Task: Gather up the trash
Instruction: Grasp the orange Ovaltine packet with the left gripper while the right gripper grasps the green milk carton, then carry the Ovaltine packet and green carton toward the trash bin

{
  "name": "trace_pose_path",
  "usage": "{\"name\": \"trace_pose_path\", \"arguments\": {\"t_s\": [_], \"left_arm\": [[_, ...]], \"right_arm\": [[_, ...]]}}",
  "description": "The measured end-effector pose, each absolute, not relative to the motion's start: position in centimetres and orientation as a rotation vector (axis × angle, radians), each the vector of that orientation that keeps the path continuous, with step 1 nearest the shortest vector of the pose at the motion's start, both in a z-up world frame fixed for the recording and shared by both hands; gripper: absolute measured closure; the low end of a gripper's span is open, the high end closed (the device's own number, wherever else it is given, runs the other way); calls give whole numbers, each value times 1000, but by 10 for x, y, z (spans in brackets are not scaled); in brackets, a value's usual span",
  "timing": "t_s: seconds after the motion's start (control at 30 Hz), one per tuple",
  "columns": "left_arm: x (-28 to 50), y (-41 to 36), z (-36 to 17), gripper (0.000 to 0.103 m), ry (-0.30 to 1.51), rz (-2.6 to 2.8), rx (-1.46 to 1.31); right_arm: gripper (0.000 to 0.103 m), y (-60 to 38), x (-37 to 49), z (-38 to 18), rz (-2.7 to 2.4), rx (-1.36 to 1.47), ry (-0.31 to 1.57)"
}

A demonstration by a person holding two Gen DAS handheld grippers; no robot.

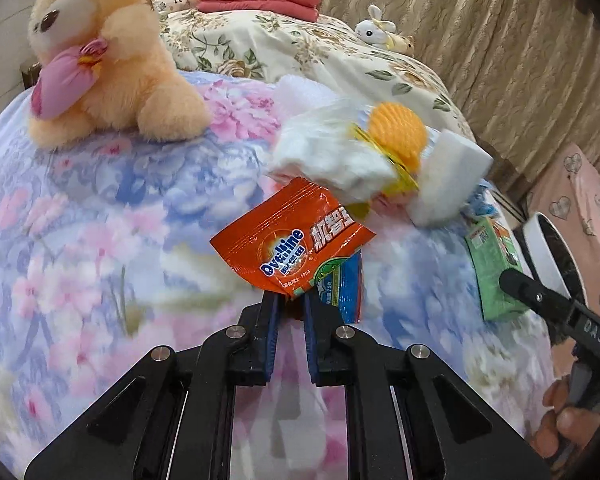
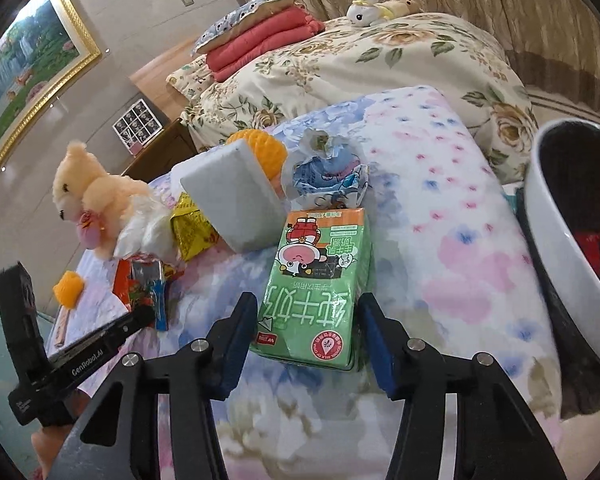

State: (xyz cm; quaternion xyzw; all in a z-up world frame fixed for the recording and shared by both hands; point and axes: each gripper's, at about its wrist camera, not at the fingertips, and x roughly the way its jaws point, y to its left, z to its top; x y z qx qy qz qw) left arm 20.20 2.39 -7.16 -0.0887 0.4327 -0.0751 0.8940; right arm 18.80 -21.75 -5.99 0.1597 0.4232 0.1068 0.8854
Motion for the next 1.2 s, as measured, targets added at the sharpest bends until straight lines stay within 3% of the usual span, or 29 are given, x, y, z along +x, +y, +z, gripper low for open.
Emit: {"name": "trace_pose_path", "arguments": {"t_s": [0.6, 0.83, 1.2], "left_arm": [[155, -51, -57, 93, 908, -336, -137], [151, -56, -58, 93, 921, -340, -132], [151, -70, -54, 93, 916, -357, -117]], "right_arm": [[50, -262, 144, -56, 230, 369, 873], [42, -258, 149, -64, 219, 340, 906], [45, -260, 146, -58, 219, 297, 871]]}}
